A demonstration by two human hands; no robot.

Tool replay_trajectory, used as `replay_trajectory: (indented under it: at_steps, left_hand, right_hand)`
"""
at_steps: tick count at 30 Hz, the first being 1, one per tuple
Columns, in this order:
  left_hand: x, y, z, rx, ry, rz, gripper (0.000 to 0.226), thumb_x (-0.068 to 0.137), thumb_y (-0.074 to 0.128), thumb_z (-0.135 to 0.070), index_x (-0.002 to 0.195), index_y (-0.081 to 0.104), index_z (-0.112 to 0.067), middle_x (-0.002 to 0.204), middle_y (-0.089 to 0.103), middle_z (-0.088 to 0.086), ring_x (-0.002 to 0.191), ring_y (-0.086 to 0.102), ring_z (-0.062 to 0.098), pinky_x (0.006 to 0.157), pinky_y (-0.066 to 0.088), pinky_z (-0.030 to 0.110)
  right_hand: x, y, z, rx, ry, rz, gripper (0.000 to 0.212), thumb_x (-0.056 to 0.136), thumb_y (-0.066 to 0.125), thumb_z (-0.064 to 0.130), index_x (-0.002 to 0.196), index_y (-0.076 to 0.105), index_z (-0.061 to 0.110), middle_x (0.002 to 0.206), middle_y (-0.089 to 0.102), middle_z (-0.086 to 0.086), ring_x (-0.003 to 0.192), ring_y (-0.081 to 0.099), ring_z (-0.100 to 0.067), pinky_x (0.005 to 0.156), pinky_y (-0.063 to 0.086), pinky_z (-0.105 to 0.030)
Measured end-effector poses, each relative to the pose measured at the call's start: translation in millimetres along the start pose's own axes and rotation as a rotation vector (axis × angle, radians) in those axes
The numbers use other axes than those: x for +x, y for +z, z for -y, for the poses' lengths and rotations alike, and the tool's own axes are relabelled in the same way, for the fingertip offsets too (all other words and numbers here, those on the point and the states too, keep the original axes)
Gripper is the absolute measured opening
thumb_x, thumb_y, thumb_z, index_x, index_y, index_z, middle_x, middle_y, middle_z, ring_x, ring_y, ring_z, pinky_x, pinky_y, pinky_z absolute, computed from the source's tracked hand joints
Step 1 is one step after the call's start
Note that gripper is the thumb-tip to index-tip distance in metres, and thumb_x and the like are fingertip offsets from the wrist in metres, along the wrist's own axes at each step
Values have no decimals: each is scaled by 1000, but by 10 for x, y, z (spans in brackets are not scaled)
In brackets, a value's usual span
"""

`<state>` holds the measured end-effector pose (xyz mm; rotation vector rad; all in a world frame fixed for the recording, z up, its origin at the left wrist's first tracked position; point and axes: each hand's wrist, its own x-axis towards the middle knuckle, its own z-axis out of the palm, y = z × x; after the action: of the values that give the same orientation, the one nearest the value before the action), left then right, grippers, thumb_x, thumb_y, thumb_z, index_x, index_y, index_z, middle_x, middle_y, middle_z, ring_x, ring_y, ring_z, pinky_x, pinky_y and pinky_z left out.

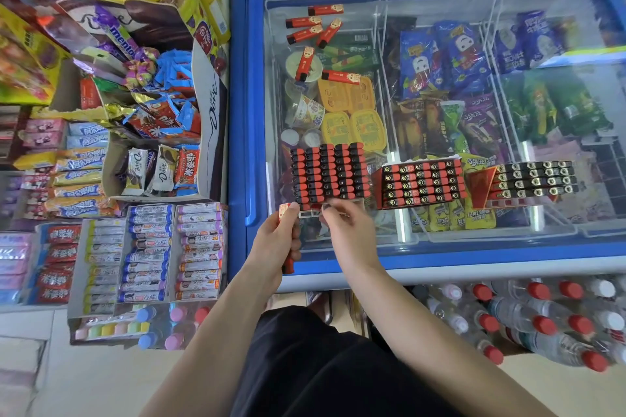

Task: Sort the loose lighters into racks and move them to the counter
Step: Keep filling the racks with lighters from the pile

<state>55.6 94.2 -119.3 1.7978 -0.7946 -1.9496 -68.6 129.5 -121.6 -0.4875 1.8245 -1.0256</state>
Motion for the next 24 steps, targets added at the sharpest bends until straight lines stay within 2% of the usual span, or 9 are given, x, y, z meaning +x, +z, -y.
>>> replay_trajectory:
  at_steps: [3,6,9,11,13,16,18,21,24]
  left_hand:
    - [-14,3,-9,6,3,-4,32,106,55,-43,96,51,-13,70,47,-3,52,38,7,46,39,21]
    - [-42,19,-16,-7,-1,-6,36,108,49,-46,92,53,-13,69,49,-1,52,41,11,49,40,25]
    - [-79,40,-22,-79,-37,-21,37,110,45,-42,90,56,-13,65,56,0,53,48,13,56,45,30]
    - [-114,57,-24,-155,-67,-15,35,111,45,-40,97,58,-10,66,60,0,55,53,14,61,49,31]
    - [-164,84,-35,-223,-90,13,40,111,41,-43,103,61,-9,69,65,0,57,61,14,64,53,31]
    - [-216,142,-46,-285,-83,42,46,112,37,-46,107,67,-12,80,77,3,69,74,20,69,57,39]
    - [-227,163,-39,-293,-98,15,42,112,39,-45,102,66,-15,79,77,2,73,76,19,69,55,38]
    - [-250,188,-24,-313,-158,-8,38,111,42,-45,99,66,-17,81,74,5,78,73,19,73,53,37]
    - [-256,194,-5,-318,-168,-15,36,110,45,-46,101,67,-19,92,71,8,88,69,22,79,52,39]
  right_hand:
    - [7,37,6,5,70,1,17,94,71,28,106,66,17,100,70,6,96,68,-13,82,52,-26]
    - [50,62,-33,-47,188,-12,39,89,74,49,102,62,14,96,71,0,92,70,-20,85,57,-38]
    - [47,51,-10,-78,254,72,52,85,69,66,101,61,17,95,75,-4,88,74,-23,89,59,-47]
    - [21,25,23,-57,289,146,57,84,66,70,102,60,17,98,75,-5,90,74,-23,87,60,-46]
    - [-20,-20,50,-64,320,219,48,90,66,58,104,60,12,101,75,-9,90,74,-22,81,61,-42]
    - [-82,-95,7,-94,278,316,27,88,72,30,100,59,10,102,75,-15,91,75,-24,85,62,-41]
    - [-107,-130,-49,-226,172,338,26,82,78,27,94,59,15,96,71,-7,85,69,-17,79,58,-33]
    - [-160,-125,-84,-338,37,355,17,84,78,18,90,62,17,81,66,4,65,59,-1,59,44,-12]
    - [-180,-111,-98,-468,-81,310,7,90,70,13,90,63,15,82,66,4,72,61,-7,62,45,-15]
